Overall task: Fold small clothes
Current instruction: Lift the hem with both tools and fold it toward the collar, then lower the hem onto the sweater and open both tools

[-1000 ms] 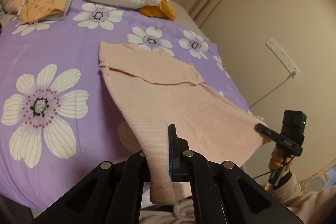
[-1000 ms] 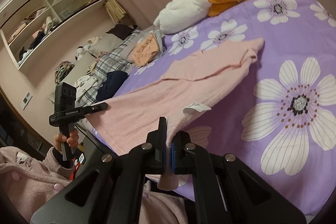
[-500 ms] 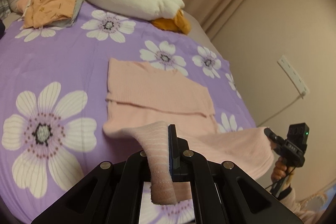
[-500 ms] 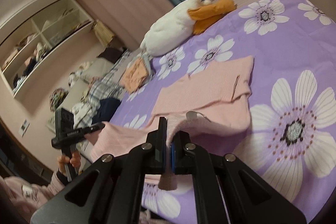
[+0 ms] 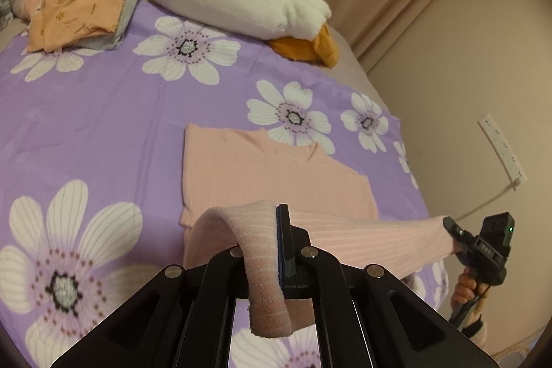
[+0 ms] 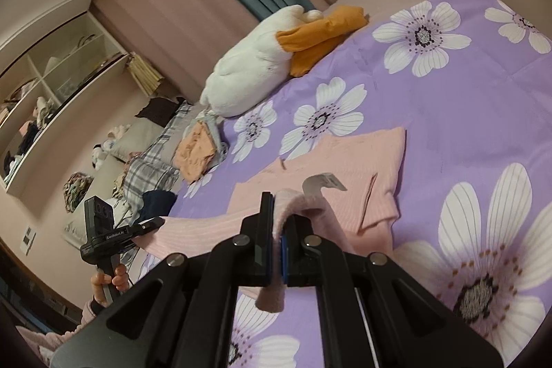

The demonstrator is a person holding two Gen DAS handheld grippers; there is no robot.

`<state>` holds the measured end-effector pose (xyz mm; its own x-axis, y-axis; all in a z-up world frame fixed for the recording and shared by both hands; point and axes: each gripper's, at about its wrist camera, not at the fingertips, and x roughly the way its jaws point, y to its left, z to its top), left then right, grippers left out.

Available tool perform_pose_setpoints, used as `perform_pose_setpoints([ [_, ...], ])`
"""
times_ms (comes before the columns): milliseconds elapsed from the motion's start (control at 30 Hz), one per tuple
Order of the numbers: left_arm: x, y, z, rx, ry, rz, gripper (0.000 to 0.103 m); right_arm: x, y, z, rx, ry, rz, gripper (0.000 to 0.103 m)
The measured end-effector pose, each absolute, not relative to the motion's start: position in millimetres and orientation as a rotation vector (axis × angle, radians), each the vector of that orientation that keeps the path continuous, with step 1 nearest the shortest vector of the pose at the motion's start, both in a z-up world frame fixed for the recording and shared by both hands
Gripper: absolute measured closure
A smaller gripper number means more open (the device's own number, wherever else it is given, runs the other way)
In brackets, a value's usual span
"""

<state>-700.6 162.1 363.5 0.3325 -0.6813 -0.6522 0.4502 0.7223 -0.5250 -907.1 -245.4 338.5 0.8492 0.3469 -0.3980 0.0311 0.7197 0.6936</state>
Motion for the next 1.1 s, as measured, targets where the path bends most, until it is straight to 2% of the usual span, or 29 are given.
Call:
perform_pose_setpoints([
  [433, -623, 113, 335, -0.256, 1.082, -0.686, 0.103, -822, -279, 320, 0.767, 0.619, 0.096, 0.098],
  [767, -576, 92, 286, -0.293, 1.211, -0.640, 0.103, -771, -302, 273, 0.826, 0.729, 0.044, 0.098],
  [1100, -548, 90, 260, -0.397, 1.349, -0.612, 0.103, -749, -317, 236, 0.945, 0.821, 0.029, 0.096],
])
